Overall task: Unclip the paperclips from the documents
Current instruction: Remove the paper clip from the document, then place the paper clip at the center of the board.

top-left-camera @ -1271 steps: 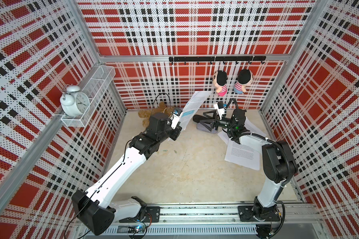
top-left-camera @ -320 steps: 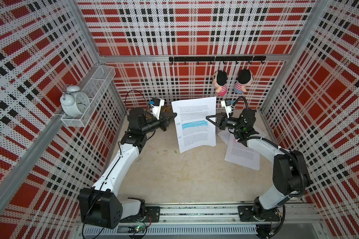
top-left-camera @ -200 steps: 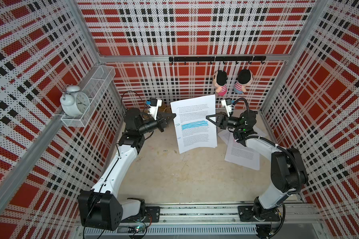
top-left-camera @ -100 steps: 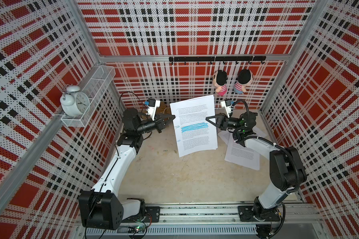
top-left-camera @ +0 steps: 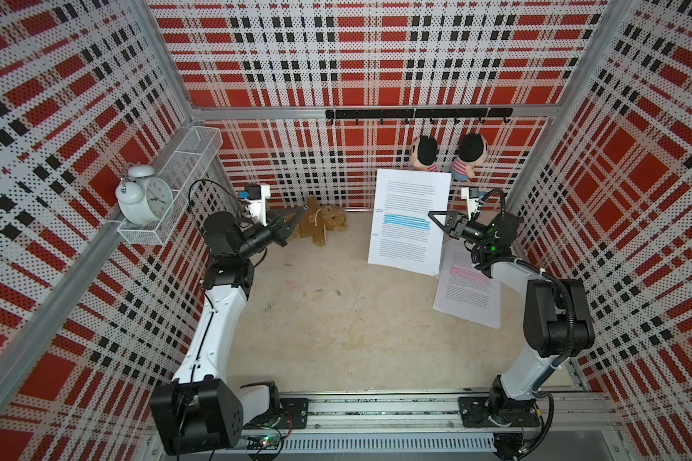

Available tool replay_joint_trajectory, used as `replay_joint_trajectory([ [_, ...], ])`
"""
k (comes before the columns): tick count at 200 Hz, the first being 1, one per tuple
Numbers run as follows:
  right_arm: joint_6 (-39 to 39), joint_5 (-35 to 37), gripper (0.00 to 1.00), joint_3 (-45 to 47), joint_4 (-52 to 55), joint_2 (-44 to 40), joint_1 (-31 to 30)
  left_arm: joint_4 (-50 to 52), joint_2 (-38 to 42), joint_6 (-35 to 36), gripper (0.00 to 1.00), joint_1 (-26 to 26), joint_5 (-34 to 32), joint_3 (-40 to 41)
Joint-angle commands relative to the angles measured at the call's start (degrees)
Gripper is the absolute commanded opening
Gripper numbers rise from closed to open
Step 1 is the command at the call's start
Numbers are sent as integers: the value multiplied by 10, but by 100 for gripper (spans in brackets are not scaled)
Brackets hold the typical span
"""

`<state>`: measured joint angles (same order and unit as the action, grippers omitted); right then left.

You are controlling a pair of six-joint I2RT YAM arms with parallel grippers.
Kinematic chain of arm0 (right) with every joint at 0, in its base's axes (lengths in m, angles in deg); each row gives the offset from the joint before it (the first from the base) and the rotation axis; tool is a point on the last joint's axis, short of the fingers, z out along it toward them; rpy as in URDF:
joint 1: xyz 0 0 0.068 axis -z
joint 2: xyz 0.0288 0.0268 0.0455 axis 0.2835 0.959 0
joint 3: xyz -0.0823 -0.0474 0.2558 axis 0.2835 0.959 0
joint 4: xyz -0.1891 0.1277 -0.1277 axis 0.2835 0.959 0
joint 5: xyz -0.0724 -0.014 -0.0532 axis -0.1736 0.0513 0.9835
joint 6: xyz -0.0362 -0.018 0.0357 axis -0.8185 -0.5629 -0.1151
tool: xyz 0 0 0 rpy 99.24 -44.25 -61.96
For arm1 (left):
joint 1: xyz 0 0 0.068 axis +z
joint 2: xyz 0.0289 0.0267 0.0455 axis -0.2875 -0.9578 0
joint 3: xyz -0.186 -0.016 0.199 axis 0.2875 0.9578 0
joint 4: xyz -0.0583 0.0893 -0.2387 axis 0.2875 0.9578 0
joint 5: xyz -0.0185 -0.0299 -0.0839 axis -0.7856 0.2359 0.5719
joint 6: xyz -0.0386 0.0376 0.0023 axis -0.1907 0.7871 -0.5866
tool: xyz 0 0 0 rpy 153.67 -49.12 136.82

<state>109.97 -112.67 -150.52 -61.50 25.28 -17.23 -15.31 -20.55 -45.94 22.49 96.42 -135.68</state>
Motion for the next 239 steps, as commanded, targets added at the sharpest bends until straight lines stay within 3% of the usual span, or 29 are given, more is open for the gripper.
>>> replay_joint_trajectory([
  [1,1,8,0,-2,-6,-1,-15,-21,9,-6,0,-2,-9,-7],
  [20,-11,4,0,-1,12,-5,-15,9,5,3,0,-6,-32,-4],
  [47,-76,15,0,-4,113,-30,-22,107,-3,38,0,-46,-147,-7],
  [71,-204,64,0,-34,315,-64,-37,166,-15,28,0,-100,-256,-4],
  [92,-306,138,0,-82,506,-84,-64,205,-42,-66,0,-127,-328,11],
  [104,-340,177,0,-114,598,-86,-82,232,-60,-106,0,-134,-349,21],
  [134,-369,252,0,-193,779,-72,-117,296,-106,-118,0,-178,-397,32],
  [178,-397,314,0,-202,838,-100,-180,299,-149,-183,0,-257,-457,86],
  [220,-394,405,0,-199,857,-135,-235,300,-169,-211,0,-281,-477,130],
  [239,-394,409,0,-204,872,-133,-242,299,-170,-227,0,-285,-486,152],
])
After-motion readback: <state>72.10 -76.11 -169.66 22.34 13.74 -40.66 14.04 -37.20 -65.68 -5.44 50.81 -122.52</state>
